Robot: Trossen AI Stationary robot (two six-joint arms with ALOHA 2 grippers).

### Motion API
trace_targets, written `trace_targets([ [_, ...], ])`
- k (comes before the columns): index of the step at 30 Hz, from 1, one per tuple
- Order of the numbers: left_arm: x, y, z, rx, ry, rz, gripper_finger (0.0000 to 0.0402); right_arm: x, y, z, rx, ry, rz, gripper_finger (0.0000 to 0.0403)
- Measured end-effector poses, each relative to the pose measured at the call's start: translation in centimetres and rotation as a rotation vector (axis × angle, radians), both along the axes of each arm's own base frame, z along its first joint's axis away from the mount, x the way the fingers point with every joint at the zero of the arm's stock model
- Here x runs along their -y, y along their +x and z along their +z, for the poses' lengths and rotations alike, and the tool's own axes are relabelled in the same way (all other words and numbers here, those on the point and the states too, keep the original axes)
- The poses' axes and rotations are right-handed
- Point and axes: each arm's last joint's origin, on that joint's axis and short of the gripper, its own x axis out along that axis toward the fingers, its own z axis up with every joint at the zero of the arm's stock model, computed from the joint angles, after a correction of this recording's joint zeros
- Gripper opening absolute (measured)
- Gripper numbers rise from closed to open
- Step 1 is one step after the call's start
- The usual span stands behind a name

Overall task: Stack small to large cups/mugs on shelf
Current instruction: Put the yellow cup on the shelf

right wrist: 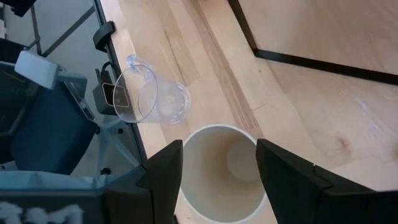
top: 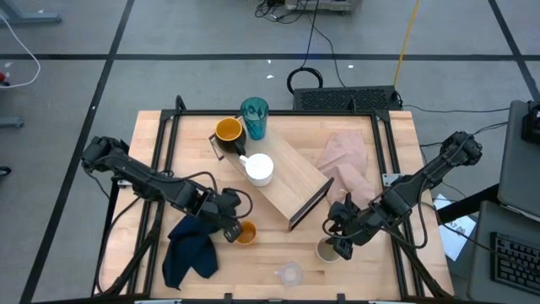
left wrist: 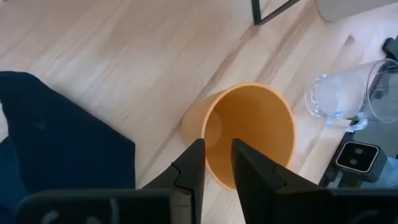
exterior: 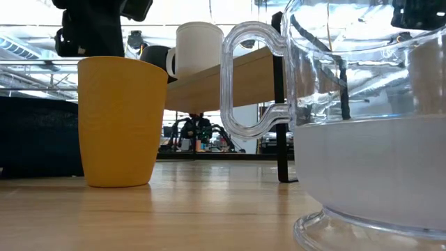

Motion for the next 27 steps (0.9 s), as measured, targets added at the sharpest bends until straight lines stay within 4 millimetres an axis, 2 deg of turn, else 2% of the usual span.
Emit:
trace_targets([
  [10,0.8,0.5,-1.6,-0.056,0.008,-0.029,0.0078,0.0,0.0,0.0,0.0,0.003,-0.007,0.0196],
  [27,0.9,0.7,-1.9,-0.057,0.023,-0.024,0.0078,0.0,0.0,0.0,0.0,0.001,-0.005,0.0196],
])
